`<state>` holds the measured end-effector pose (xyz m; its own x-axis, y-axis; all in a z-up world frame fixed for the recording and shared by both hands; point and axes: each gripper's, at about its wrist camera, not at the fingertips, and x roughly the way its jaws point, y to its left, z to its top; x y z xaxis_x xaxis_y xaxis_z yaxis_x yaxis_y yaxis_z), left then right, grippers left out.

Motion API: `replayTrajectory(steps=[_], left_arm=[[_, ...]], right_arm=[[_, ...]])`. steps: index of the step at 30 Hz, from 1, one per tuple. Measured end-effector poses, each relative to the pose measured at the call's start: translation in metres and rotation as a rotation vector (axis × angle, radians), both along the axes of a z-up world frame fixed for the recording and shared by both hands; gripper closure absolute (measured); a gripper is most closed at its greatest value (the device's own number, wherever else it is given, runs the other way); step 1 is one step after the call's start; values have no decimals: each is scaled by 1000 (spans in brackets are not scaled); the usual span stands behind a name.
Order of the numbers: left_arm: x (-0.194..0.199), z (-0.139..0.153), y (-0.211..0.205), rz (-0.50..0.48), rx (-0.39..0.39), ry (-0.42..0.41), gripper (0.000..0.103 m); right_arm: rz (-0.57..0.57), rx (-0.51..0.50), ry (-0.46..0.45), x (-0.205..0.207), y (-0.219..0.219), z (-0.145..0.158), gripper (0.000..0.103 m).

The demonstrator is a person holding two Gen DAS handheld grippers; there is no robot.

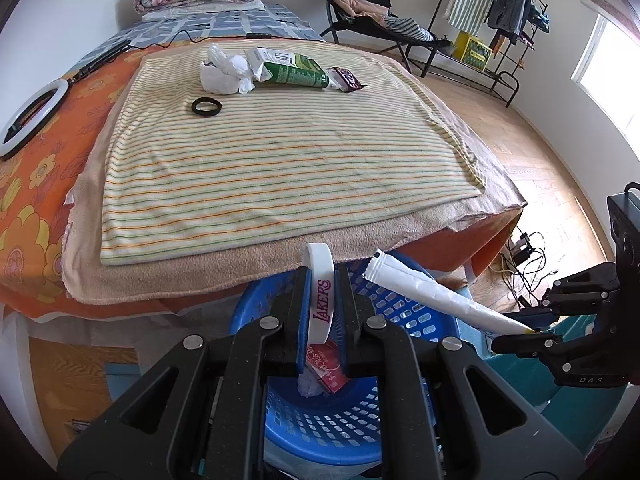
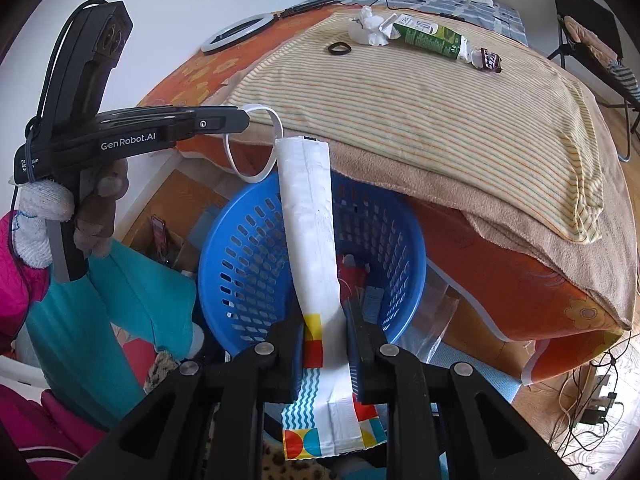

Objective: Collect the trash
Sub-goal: 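Carry the LAKERS bag and white tube over the blue basket with both tools, then open both tools to drop the bag and tube into the basket, then move both tools back over the towel toward the remaining items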

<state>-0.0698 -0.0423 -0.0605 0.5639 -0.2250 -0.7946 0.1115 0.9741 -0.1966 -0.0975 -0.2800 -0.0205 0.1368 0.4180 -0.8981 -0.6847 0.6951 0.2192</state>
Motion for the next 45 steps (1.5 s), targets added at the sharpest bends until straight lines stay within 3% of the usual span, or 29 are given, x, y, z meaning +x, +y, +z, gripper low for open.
replayTrajectory(steps=[9, 16, 18, 20, 22, 29, 34, 37, 45], left_arm=[[-4, -26, -13, -45, 27, 66, 93], [-5, -34, -23, -69, 45, 91, 93], [-4, -36, -23, -74, 44, 99, 93], [-3, -38, -24, -75, 45, 108, 87], [-3, -38, -23, -71, 46, 105, 59], [-1, -38, -19, -41, 48, 107, 56], [3, -34, -16, -19, 45, 104, 42], [8, -28, -15, -12, 34, 100, 40], [37, -7, -6, 13, 16, 78, 40]], right_arm=[[-12, -31, 36, -3, 2, -19, 85], [-18, -41, 39, 0, 4, -25, 79], [-19, -37, 30, 1, 5, -24, 73], [-19, -43, 24, 1, 7, -24, 71], [-23, -45, 13, 1, 8, -23, 55], [-43, -41, -21, 5, 8, -18, 35], [-60, -32, -33, 11, 6, -15, 26], [-76, -22, -41, 17, 4, -11, 18], [-122, 10, -57, 45, 2, 2, 16]])
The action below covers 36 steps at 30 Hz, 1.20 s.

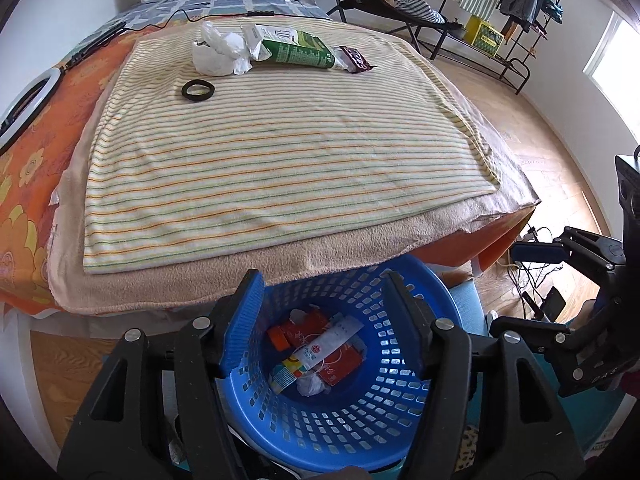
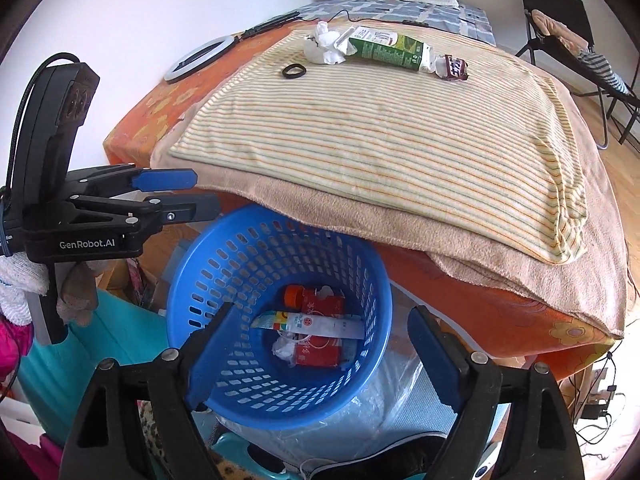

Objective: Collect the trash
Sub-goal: 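Move both tools back over the towel toward the remaining items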

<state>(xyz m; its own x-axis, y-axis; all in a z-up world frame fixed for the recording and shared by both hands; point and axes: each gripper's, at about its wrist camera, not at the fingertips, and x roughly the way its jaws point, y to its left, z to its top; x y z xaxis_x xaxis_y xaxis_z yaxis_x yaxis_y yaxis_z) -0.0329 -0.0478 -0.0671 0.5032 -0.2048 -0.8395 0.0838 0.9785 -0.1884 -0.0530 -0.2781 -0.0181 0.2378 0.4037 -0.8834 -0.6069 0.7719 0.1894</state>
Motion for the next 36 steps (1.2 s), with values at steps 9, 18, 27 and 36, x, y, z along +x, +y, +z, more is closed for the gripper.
replayTrajectory(steps=[9, 18, 27, 36], left_arm=[[54, 34, 27, 55, 21, -70, 32], [123, 52, 70, 145, 14, -119, 32], [187, 39, 116, 247, -54, -104, 42], [234, 15, 137, 303, -110, -63, 50]], right_arm=[[-54, 26, -51, 52, 1, 17, 12], [-118, 55, -82, 119, 5, 31, 9], [-206, 108, -147, 185, 5, 33, 9], [-306, 136, -104, 257, 4, 12, 12]])
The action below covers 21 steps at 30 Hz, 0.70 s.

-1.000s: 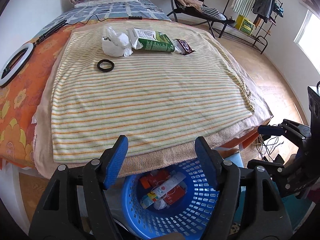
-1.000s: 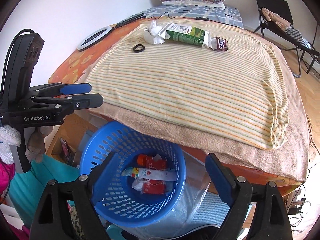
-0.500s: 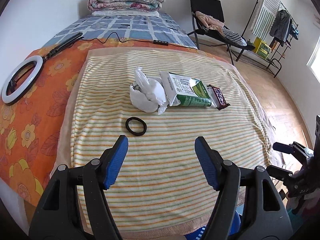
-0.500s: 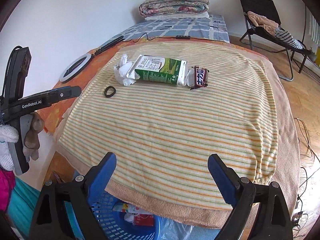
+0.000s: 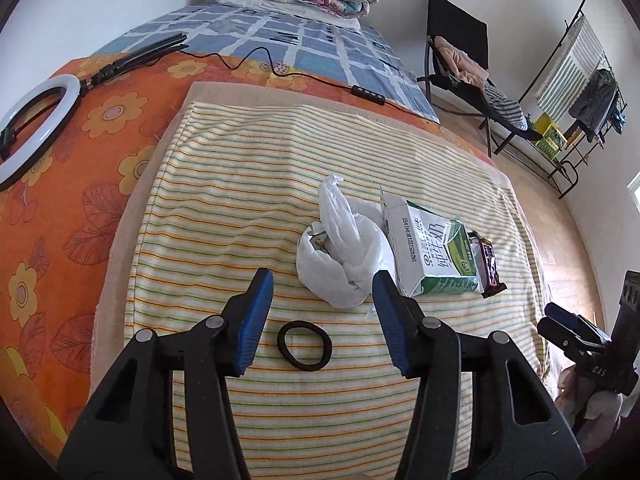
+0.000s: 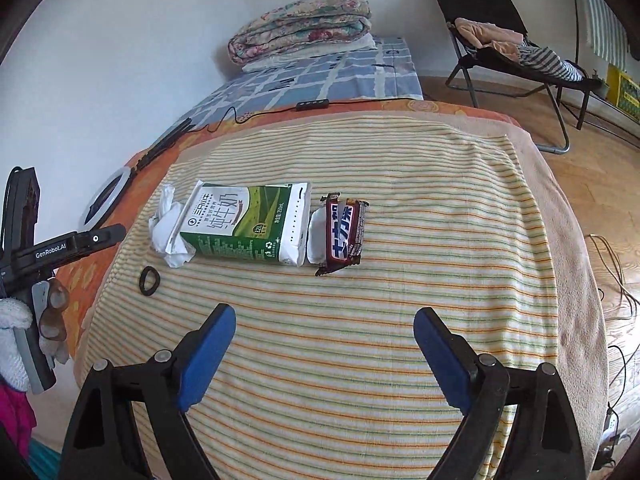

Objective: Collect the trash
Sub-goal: 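Move both tools back over the towel toward the remaining items, then grasp the white plastic bag with the left tool while the right tool grasps the candy bar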

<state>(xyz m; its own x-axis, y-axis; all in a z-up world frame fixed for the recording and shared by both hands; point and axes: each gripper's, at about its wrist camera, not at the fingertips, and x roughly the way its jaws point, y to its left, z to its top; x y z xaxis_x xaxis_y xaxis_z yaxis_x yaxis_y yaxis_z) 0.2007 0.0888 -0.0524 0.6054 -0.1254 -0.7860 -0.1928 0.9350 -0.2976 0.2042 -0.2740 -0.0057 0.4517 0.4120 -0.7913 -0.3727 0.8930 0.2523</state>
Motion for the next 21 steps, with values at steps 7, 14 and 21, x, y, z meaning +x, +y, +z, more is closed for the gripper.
replayTrajectory(steps=[7, 14, 21], left_arm=[[20, -14, 6, 14, -18, 22, 56], [37, -27, 6, 13, -40, 45, 64], [45, -37, 1, 1, -17, 51, 79]], right_arm=[[-47, 62, 48, 40, 3, -16, 16], [-60, 62, 68, 62, 12, -31, 25], [-66, 56, 87, 74, 16, -45, 31]])
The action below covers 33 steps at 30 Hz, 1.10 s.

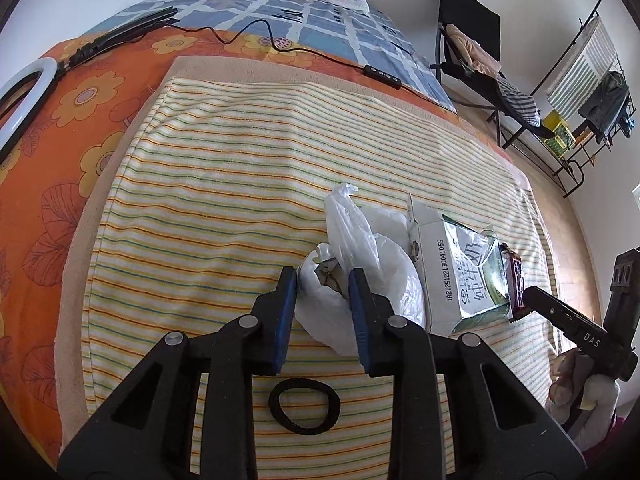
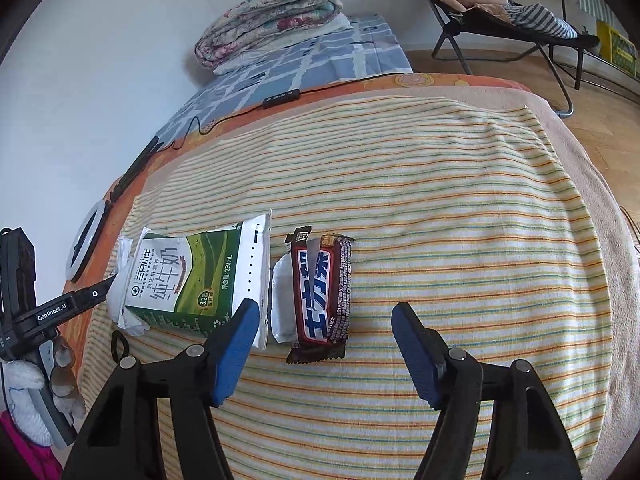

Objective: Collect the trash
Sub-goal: 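Grasp the white plastic bag with the left tool while the right tool grasps the candy bar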

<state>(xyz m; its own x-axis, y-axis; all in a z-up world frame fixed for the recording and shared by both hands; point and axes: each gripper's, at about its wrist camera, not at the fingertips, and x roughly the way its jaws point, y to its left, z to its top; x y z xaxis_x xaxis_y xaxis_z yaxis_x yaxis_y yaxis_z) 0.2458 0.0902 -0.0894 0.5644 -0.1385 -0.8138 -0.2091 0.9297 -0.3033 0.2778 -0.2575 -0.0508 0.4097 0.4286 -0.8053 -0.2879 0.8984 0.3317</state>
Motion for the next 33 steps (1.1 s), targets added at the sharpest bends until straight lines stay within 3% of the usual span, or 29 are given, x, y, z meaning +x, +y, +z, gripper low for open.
replayTrajectory(steps=[2, 4, 8, 11, 13, 18, 33], left_arm=[[0, 1, 1, 7, 4, -6, 81], [-1, 2, 4, 20, 17, -9, 94], [-3, 5, 13, 43, 22, -23, 96], [-5, 7, 18, 57, 24, -30, 96], [-7, 8, 21, 64, 27, -31, 96], [-11, 16, 26, 79, 33, -51, 96], [-41, 62, 37, 128, 62, -155, 96]], right_arm=[[3, -5, 3, 2, 2, -3, 35], [11, -8, 9, 3, 5, -7, 40], [14, -30, -6, 4, 10, -8, 42], [22, -53, -21, 4, 14, -8, 55], [28, -86, -28, 4, 17, -10, 71], [17, -88, -44, 4, 11, -7, 90], [-33, -46, -149, -18, -9, 41, 92]])
